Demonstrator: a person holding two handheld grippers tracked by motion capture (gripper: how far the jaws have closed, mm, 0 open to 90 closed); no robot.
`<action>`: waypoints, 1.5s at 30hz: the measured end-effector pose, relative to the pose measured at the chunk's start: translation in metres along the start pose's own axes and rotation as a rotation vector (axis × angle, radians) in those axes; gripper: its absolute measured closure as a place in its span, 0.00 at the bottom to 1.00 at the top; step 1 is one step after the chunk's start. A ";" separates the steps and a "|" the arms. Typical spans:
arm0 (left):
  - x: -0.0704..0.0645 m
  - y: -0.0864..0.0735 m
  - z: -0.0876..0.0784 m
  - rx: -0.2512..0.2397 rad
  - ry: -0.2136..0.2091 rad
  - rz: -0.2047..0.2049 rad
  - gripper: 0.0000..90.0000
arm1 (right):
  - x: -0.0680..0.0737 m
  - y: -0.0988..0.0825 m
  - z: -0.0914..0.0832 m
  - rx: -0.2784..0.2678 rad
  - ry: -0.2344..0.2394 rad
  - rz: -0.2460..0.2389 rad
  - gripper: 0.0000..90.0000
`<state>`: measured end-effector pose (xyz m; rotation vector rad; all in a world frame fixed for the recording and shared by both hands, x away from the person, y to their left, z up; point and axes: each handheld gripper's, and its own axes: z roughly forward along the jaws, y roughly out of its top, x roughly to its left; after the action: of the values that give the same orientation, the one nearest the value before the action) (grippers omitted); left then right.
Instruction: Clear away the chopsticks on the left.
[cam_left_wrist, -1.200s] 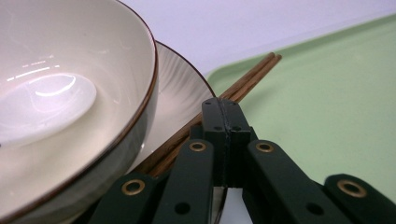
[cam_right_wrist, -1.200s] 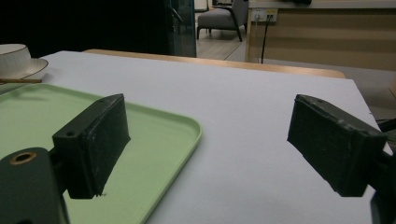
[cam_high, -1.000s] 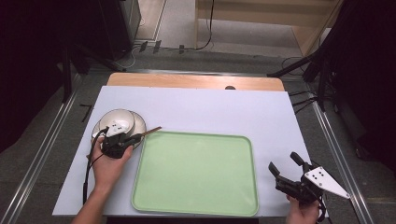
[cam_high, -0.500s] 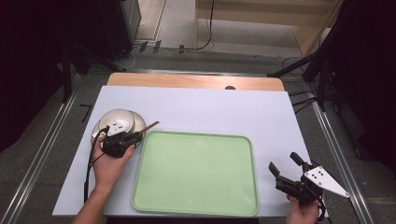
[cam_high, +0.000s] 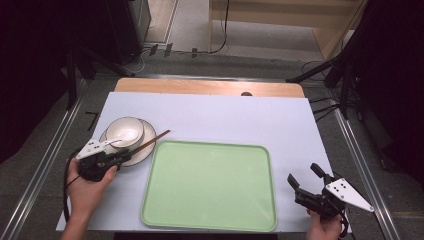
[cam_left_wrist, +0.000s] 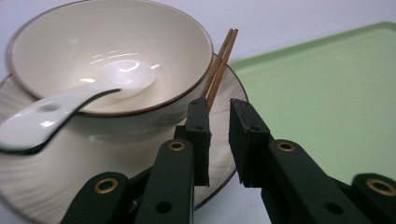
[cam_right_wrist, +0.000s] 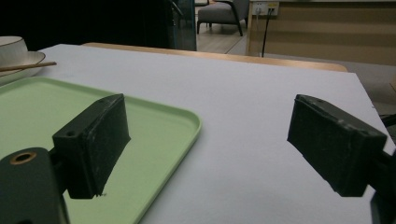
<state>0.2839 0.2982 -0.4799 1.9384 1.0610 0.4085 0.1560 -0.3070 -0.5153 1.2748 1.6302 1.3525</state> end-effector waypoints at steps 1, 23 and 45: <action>0.006 -0.002 -0.006 0.005 0.013 0.002 0.87 | 0.001 0.000 0.001 0.000 0.008 -0.012 0.14; 0.008 -0.008 0.006 0.097 0.006 0.020 0.87 | 0.002 -0.001 0.001 0.009 0.013 -0.016 0.14; 0.007 -0.007 0.020 0.149 -0.057 0.087 0.95 | 0.002 -0.002 0.002 0.014 0.016 -0.011 0.14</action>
<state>0.2967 0.2955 -0.4979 2.1218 0.9968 0.3282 0.1561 -0.3044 -0.5178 1.2643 1.6576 1.3500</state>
